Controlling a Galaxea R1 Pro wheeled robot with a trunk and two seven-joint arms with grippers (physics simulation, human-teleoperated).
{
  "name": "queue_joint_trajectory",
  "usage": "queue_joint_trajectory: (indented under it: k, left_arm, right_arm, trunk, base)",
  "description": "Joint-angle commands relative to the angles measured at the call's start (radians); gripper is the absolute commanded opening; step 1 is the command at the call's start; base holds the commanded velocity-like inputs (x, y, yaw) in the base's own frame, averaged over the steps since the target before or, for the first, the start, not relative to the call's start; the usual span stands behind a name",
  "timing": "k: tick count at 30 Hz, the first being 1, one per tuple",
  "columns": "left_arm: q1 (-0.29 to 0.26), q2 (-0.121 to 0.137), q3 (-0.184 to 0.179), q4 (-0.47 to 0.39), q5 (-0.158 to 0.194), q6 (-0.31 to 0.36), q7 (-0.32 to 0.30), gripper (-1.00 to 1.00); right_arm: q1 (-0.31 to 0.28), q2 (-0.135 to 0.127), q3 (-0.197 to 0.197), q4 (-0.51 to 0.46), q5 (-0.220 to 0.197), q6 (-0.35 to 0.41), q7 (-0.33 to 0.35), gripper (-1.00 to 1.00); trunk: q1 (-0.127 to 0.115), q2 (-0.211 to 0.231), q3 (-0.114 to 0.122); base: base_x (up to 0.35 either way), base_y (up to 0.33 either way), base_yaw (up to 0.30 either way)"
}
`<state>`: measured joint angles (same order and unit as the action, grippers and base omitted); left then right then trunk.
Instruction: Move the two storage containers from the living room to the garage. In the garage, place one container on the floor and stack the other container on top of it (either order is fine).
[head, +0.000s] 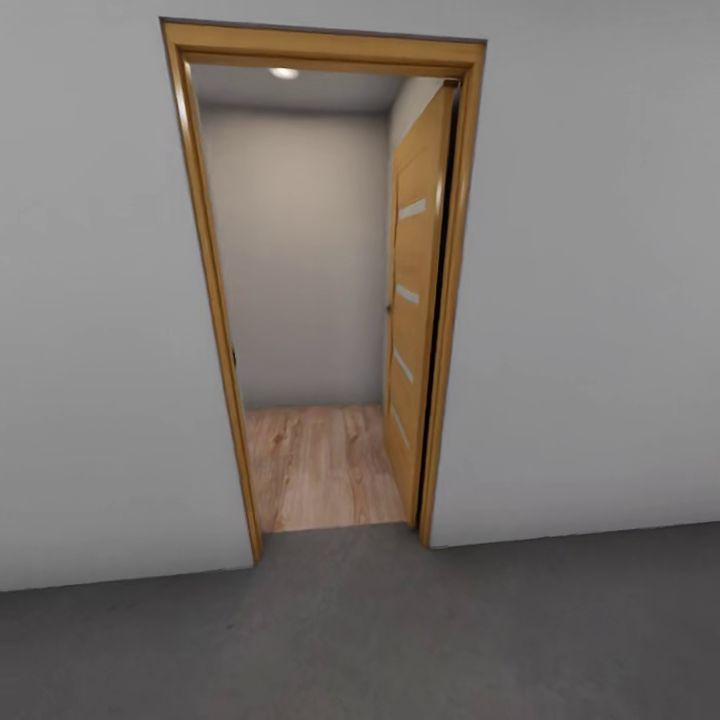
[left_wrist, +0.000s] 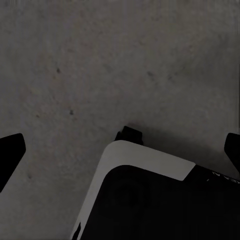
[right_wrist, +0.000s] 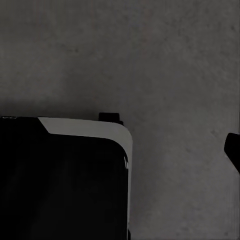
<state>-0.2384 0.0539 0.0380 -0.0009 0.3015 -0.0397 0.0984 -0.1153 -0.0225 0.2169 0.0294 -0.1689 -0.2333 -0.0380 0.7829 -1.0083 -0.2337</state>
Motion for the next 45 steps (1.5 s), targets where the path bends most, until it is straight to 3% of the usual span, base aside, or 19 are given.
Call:
queue_joint_trajectory:
  k: [1,14,45]
  left_arm:
    - [-0.001,0.000,0.003,0.001,0.002,-0.003,0.001,1.00]
    - [-0.001,0.000,0.003,0.001,0.002,-0.003,0.001,1.00]
    - [-0.001,0.001,0.004,0.001,0.002,-0.003,0.001,1.00]
  right_arm:
    - [-0.001,0.000,0.009,0.004,-0.009,-0.006,0.000,1.00]
    - [-0.001,0.000,0.008,0.003,-0.011,-0.006,0.000,1.00]
    - [-0.001,0.000,0.012,0.003,-0.008,-0.008,0.001,1.00]
  trunk:
    - [0.001,-0.001,-0.001]
    - [0.001,-0.001,-0.001]
    - [0.001,-0.001,-0.001]
  base:
    - [0.307,-0.125,0.269]
    - [0.307,-0.124,0.231]
    - [0.312,-0.083,0.004]
